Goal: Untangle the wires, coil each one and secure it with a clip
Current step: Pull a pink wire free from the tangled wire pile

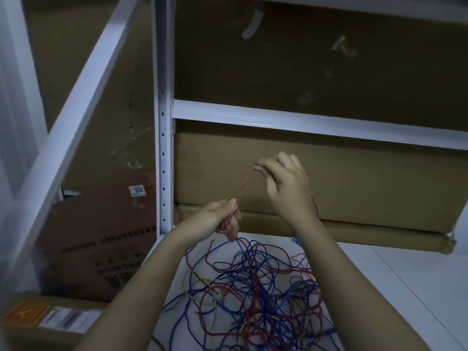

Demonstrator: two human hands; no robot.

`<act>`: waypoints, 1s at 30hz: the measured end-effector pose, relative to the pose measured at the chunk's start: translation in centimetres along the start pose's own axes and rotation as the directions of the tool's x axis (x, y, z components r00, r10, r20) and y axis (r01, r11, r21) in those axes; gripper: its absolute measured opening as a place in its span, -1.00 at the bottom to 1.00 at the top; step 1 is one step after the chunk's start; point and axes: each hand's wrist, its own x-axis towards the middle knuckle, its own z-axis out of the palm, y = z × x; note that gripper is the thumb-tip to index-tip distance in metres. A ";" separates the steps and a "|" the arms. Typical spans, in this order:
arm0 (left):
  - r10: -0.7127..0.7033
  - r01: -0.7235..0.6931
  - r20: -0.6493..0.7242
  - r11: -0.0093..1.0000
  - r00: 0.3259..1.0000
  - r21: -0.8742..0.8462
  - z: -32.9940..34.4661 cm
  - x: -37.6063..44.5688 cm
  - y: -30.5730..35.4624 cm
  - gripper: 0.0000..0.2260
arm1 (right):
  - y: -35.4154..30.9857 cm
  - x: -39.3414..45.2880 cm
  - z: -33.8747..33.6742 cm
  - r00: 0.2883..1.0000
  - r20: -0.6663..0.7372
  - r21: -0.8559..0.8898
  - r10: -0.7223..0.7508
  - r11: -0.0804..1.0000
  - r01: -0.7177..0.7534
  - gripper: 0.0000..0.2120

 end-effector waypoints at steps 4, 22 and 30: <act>0.080 -0.079 0.008 0.991 0.997 -0.113 0.6 -1.1 -1.2 -0.56 | 1.3 -0.8 1.3 0.948 0.237 -0.009 0.210 0.977 -0.214 -0.79; 0.138 -0.100 -0.348 0.987 0.927 0.126 1.3 1.4 -3.8 -0.84 | -3.1 -9.6 3.1 0.836 0.505 0.175 -0.215 0.974 0.145 -0.78; -0.017 0.048 -0.104 0.950 0.994 0.307 2.0 -0.9 -4.8 -0.52 | 0.4 -7.5 -0.2 0.839 0.543 0.119 0.041 0.985 -0.125 -0.68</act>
